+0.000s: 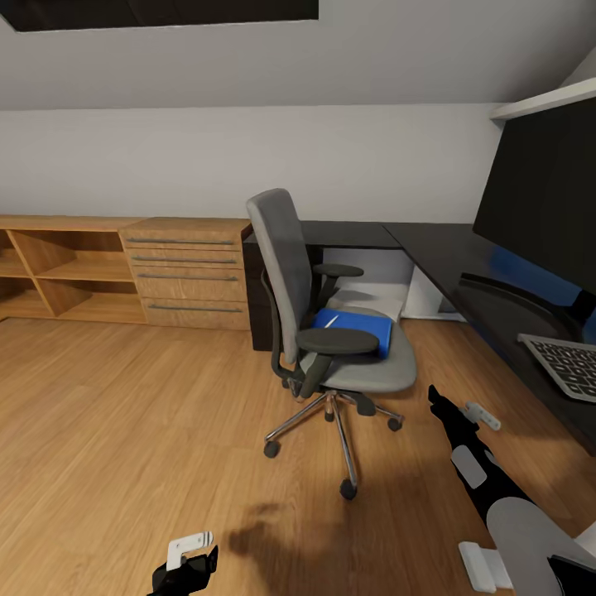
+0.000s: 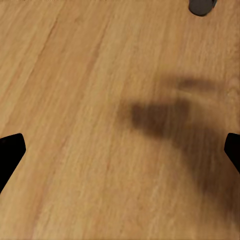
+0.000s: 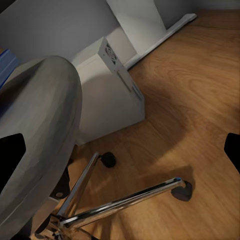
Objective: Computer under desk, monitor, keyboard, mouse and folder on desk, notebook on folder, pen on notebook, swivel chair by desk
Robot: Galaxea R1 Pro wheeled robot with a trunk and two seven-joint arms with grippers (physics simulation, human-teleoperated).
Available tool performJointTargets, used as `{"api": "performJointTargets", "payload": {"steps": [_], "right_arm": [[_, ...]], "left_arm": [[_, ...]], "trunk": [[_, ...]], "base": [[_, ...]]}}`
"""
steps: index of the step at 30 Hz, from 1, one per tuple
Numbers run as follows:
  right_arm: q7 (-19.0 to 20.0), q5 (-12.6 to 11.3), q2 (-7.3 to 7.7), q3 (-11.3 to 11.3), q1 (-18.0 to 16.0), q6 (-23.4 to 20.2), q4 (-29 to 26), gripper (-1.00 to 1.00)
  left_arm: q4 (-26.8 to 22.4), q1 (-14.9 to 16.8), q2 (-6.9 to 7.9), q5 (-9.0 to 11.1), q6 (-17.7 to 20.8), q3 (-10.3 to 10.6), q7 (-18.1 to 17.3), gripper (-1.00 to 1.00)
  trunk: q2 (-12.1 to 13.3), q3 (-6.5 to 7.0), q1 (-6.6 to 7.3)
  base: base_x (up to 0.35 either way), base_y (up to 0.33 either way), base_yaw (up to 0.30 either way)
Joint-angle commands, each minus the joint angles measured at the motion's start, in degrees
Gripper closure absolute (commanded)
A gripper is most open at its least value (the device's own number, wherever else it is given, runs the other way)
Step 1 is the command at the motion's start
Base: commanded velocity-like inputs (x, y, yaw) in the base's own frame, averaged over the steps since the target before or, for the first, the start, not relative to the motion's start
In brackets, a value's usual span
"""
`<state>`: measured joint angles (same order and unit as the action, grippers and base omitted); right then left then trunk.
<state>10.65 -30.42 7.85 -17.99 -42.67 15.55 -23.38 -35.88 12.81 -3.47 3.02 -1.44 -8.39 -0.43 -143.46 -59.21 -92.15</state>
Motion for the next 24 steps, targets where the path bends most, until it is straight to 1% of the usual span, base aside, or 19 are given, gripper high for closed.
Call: {"api": "performJointTargets", "payload": {"steps": [1, 24], "right_arm": [[0.5, -0.6, -0.01, -0.2, 0.0, 0.1, 0.1, -1.00], [0.5, -0.6, -0.02, -0.2, 0.0, 0.1, 0.0, -1.00]], "left_arm": [[0.0, 0.0, -0.04, 0.3, -0.1, -0.1, -0.1, -1.00], [0.1, 0.0, -0.04, 0.3, -0.1, -0.1, -0.1, -1.00]], "trunk": [[0.0, -0.05, 0.01], [0.0, -0.05, 0.01]], "base": [[0.021, 0.000, 0.000], [0.002, 0.000, 0.000]]}}
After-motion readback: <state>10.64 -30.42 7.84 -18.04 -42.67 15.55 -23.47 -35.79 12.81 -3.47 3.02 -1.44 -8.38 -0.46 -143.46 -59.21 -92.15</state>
